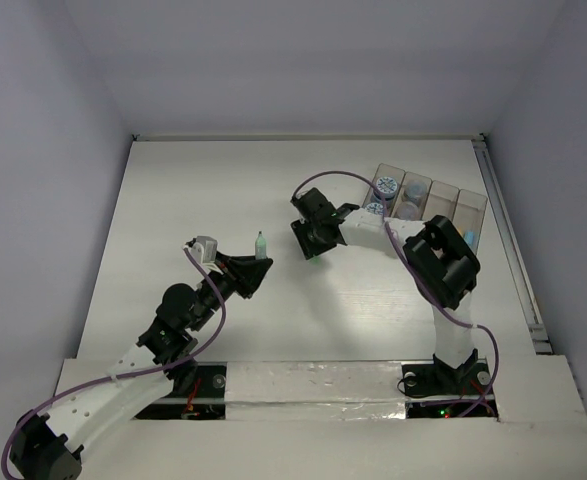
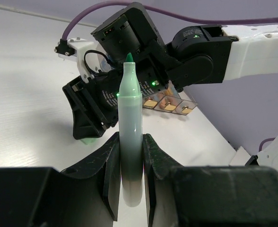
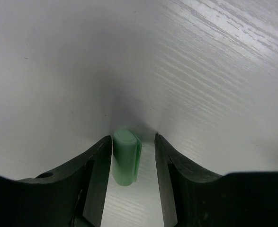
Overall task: Sort the stationery into containers
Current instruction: Pick up the pen cap from the center of the board.
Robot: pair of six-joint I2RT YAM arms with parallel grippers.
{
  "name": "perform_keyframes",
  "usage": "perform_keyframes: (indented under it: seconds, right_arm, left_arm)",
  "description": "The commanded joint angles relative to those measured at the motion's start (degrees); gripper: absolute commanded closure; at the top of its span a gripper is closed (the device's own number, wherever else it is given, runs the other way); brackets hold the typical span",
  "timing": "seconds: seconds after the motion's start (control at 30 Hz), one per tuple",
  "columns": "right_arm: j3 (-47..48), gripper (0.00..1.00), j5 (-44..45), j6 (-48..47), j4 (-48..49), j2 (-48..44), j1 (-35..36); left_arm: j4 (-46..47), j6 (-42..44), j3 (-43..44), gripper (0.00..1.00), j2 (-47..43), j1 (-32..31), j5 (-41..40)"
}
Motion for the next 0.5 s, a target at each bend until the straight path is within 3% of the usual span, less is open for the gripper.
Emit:
perform_keyframes:
  seconds: [0.0, 0.17, 0.23, 0.27, 0.3, 0.37, 0.47]
  right_arm:
    - [1.7, 0.53, 1.1, -0.2, -2.7, -0.7, 0.0]
    - [2.1, 0.62, 0.5, 0.0, -4.5, 0.7, 0.0]
    - [1.5, 0.75, 0.5, 0.5, -4.0, 0.6, 0.0]
    - [1.2, 0.75, 0.1, 0.6, -3.8, 0.6, 0.0]
    - [1.1, 0.87, -0.1, 0.7, -3.7, 0.3, 0.0]
    - [0.8, 0.98, 0.0, 1.1, -3.2, 0.1, 0.0]
    - [-0.6, 1.00, 0.3, 1.8, -1.5, -1.5, 0.0]
  left_arm:
    - [3.5, 0.4, -0.1, 1.00, -0.6, 0.0, 0.3]
    - [3.3, 0.4, -0.2, 1.00, -0.9, 0.0, 0.3]
    - [3.3, 0.4, -0.2, 1.00, -0.9, 0.0, 0.2]
    - [3.3, 0.4, -0.1, 1.00, -0.8, 0.0, 0.2]
    - [3.3, 0.4, -0.1, 1.00, -0.8, 0.0, 0.2]
    - [3.4, 0.4, -0.1, 1.00, -0.5, 0.0, 0.1]
    - [3.4, 0.5, -0.1, 1.00, -0.2, 0.0, 0.0]
